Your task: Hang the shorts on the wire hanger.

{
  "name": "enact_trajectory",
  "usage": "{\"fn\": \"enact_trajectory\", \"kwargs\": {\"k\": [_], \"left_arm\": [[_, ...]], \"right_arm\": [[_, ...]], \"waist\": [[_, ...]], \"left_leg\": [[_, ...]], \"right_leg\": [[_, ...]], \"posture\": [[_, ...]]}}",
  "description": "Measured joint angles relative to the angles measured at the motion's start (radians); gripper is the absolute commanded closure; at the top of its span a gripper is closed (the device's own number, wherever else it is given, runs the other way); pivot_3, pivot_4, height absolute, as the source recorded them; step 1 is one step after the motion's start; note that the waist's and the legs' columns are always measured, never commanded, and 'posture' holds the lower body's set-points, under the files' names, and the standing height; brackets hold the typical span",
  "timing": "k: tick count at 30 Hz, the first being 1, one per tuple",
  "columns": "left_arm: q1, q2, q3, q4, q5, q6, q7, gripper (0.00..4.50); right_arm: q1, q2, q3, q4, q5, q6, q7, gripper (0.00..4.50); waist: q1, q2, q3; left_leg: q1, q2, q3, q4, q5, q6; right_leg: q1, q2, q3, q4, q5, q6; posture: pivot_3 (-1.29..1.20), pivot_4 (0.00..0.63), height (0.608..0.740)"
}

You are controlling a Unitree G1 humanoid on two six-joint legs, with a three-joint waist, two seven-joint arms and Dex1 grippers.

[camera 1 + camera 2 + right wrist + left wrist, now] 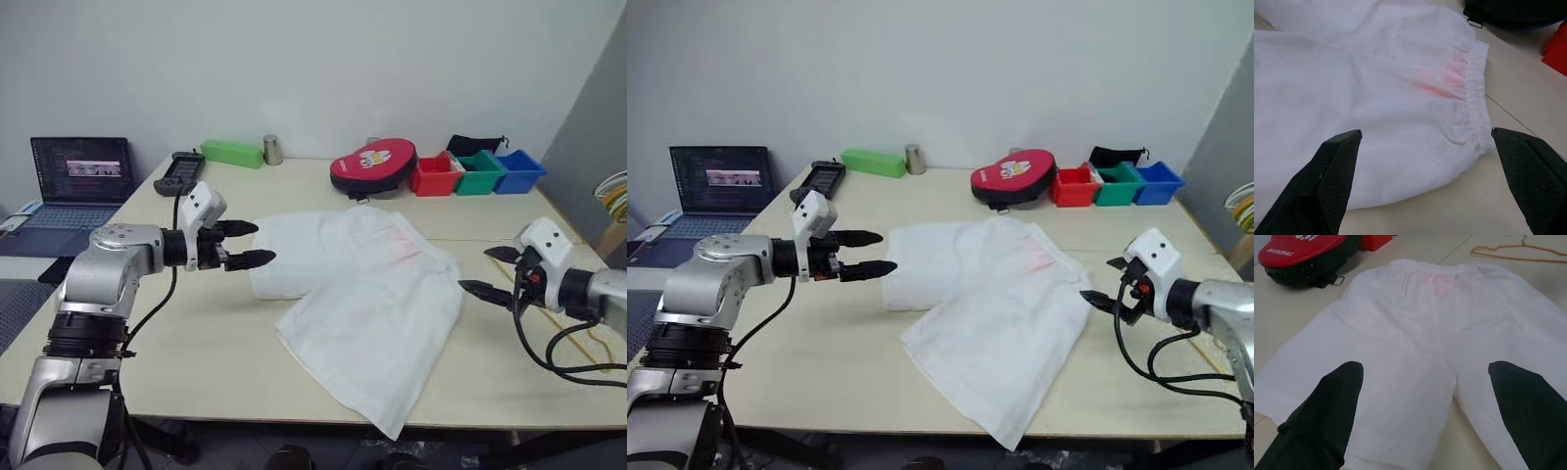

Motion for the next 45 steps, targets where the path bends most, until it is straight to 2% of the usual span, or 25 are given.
{"fn": "enact_trajectory", "kwargs": {"k": [11,21,25,30,35,41,44,45], "left_arm": [[0.005,-0.013,0.000,0.005,0.017,-0.037,0.040,0.13],[0.005,-0.055,0.002,0.036,0.047,-0.092,0.120,0.13],[0.018,-0.103,0.000,0.015,0.047,-0.115,0.154,0.13],[0.066,-0.138,-0.056,-0.148,0.039,-0.111,0.123,0.13],[0.108,-0.157,-0.151,-0.302,0.040,-0.112,0.087,0.13],[0.128,-0.179,-0.180,-0.369,0.041,-0.106,0.090,0.13],[0.137,-0.198,-0.213,-0.380,0.042,-0.106,0.091,0.13],[0.137,-0.198,-0.217,-0.379,0.044,-0.107,0.093,0.13]], "right_arm": [[-0.027,-0.013,0.012,0.073,0.000,-0.031,0.014,0.01],[-0.106,0.039,0.012,0.153,0.007,0.046,-0.069,0.01],[-0.214,0.111,0.032,0.265,-0.003,0.134,-0.166,0.01],[-0.343,0.200,0.122,0.475,-0.038,0.202,-0.227,0.01],[-0.450,0.252,0.206,0.695,-0.097,0.197,-0.252,0.01],[-0.538,0.300,0.234,0.923,-0.168,0.137,-0.307,0.01],[-0.569,0.341,0.213,1.010,-0.165,0.138,-0.329,0.47],[-0.574,0.348,0.201,1.033,-0.164,0.135,-0.332,0.83]], "waist": [[0.004,-0.001,0.001],[0.004,-0.001,0.001],[0.003,-0.001,0.001],[0.005,-0.001,0.001],[0.016,-0.001,0.001],[0.026,0.000,0.000],[0.028,0.000,0.000],[0.029,0.000,0.000]], "left_leg": [[-0.001,0.001,0.000,0.000,0.000,0.000],[-0.001,0.001,0.000,0.001,0.000,0.000],[0.000,0.001,0.000,0.001,0.000,0.000],[-0.001,0.001,0.001,0.001,0.000,0.000],[-0.001,0.000,0.001,0.001,0.000,0.000],[0.000,0.000,0.002,0.001,0.000,0.000],[-0.001,0.000,0.001,0.001,0.000,0.000],[-0.001,0.000,0.001,0.001,0.000,0.000]], "right_leg": [[-0.001,-0.001,0.000,0.000,0.000,0.000],[-0.001,-0.002,0.001,0.001,0.000,0.000],[-0.001,-0.002,0.001,0.002,0.000,0.000],[-0.002,-0.003,0.002,0.002,0.001,-0.001],[-0.002,-0.004,0.002,0.002,0.001,-0.001],[-0.002,-0.003,0.002,0.003,0.001,-0.001],[-0.002,-0.002,0.002,0.003,0.001,-0.001],[-0.002,-0.002,0.001,0.003,0.001,-0.002]], "posture": [[0.30,0.000,0.740],[0.29,0.000,0.740],[0.30,0.000,0.740],[0.32,0.000,0.740],[0.33,0.000,0.740],[0.35,0.000,0.740],[0.35,0.000,0.740],[0.35,0.000,0.740]]}}
